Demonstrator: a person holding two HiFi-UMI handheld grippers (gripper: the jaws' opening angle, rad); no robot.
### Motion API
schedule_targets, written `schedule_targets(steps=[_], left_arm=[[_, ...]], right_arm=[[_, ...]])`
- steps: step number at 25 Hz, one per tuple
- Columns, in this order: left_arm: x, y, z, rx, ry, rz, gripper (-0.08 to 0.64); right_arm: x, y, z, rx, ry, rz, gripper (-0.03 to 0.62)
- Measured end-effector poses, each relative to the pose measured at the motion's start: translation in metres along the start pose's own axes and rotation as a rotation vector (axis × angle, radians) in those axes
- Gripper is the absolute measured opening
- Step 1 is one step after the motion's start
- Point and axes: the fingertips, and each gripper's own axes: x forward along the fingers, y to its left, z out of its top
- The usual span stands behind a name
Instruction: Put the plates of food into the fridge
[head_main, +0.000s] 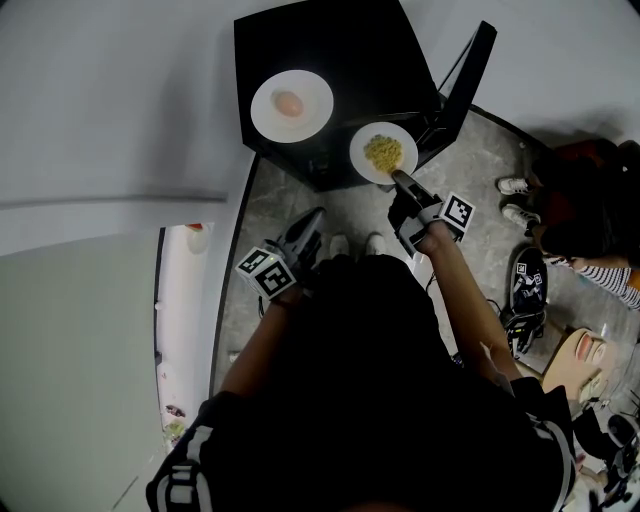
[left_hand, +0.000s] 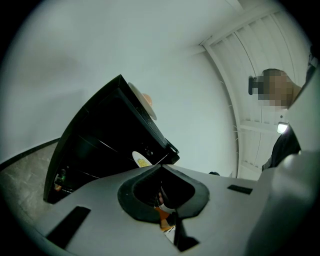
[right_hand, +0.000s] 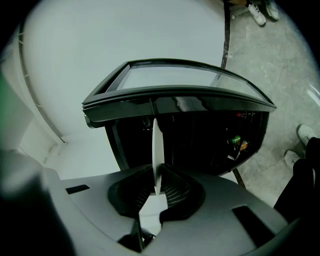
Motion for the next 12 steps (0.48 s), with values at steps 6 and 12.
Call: schedule_targets(steps=[6, 12], left_arm=[[0.02, 0.001, -0.011, -0.001, 0.033, -0.017, 0.021], [0.038, 0.006, -0.029, 0.03, 0.113, -0.027, 0.021]], right_arm=[[0.005, -0.005, 0.002, 0.006, -0.004, -0.008, 0.055], [0.009, -0.009, 0.005, 0.003, -0.007, -0.013, 0.055]])
